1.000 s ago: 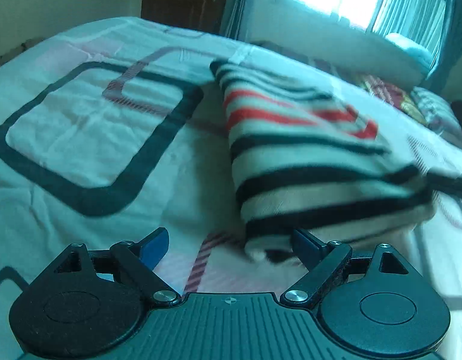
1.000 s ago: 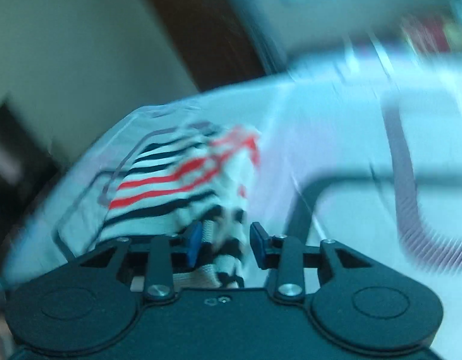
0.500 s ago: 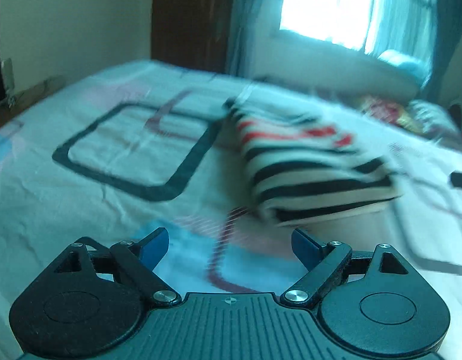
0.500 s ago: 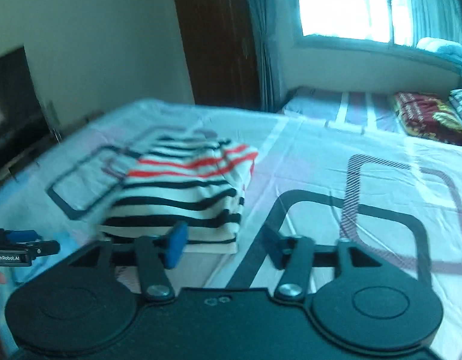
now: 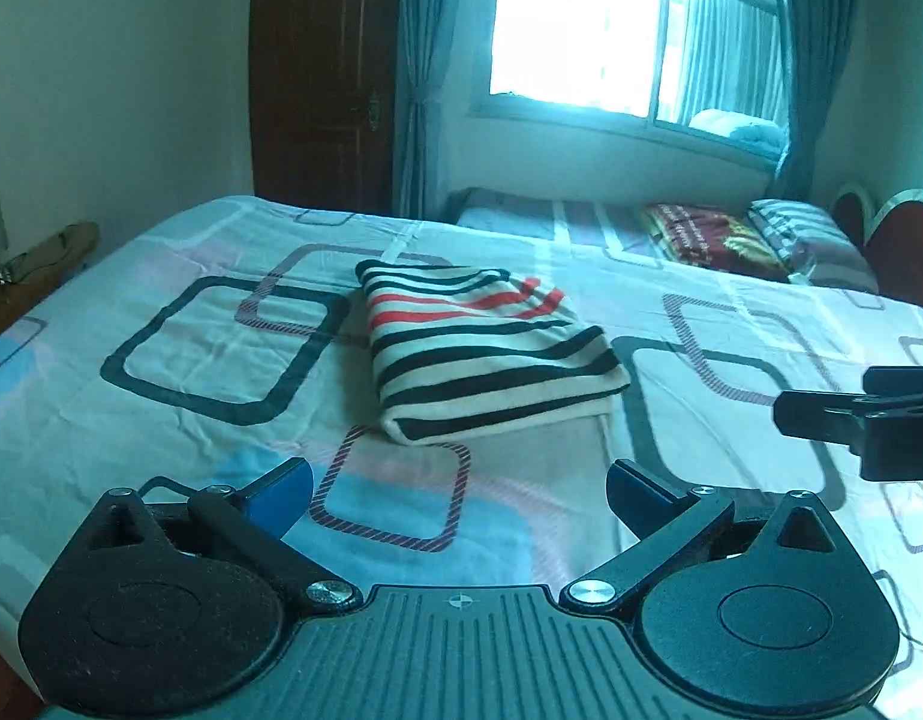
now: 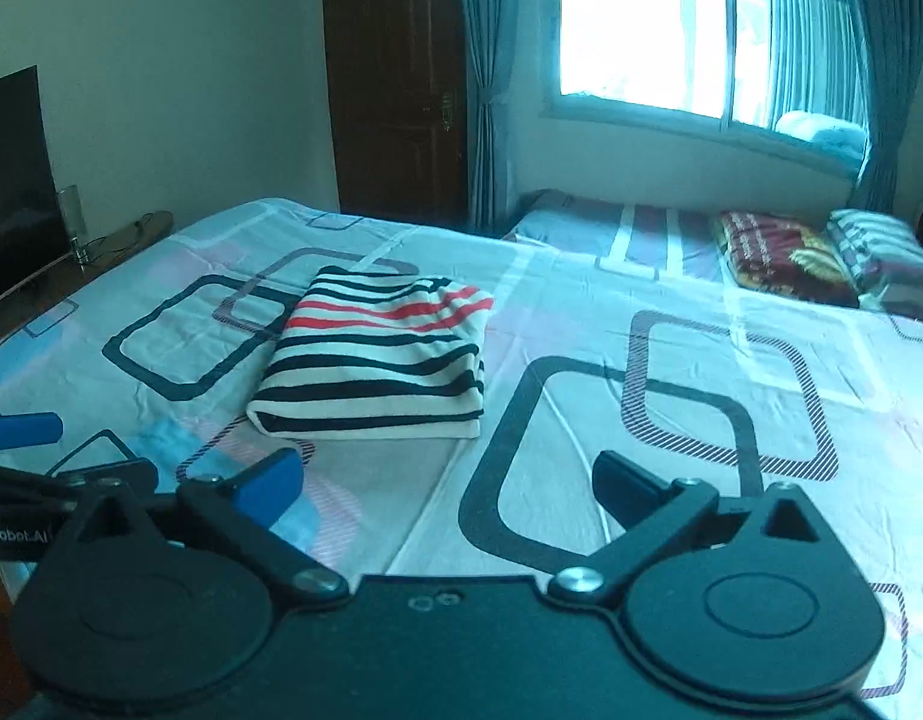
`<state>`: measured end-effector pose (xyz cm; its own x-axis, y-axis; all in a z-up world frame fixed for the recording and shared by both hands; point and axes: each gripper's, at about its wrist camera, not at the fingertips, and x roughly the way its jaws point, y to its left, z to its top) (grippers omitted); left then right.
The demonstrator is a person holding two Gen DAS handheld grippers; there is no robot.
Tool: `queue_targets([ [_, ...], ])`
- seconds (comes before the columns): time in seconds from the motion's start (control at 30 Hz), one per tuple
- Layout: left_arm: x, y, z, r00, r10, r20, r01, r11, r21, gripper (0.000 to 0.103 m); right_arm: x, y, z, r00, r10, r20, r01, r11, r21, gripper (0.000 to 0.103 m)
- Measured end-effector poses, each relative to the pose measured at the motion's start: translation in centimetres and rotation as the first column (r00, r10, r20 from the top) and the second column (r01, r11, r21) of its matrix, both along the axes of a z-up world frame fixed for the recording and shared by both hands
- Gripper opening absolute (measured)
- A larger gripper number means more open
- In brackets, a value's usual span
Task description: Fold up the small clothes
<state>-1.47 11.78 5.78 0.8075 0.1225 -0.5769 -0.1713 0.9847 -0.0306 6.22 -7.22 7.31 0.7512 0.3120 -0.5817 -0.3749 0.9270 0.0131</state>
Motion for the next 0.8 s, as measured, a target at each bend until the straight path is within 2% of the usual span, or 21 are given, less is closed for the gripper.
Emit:
queue_targets([
  [0.43,-1.3,0.2,0.7,1.000,0.015,0.023,-0.014,1.000,-0.010,0.103,-2.0,0.3,0.6,1.000,0.014,0.005,-0.014,1.000,0.011,0.102],
  [0.8,-1.2,0.1,0.8,1.000,0.012,0.028,-0.012,1.000,0.001,0.103,-2.0,0.1,0.8,1.000,0.008,0.005,-0.008,1.000,0.015,0.102],
])
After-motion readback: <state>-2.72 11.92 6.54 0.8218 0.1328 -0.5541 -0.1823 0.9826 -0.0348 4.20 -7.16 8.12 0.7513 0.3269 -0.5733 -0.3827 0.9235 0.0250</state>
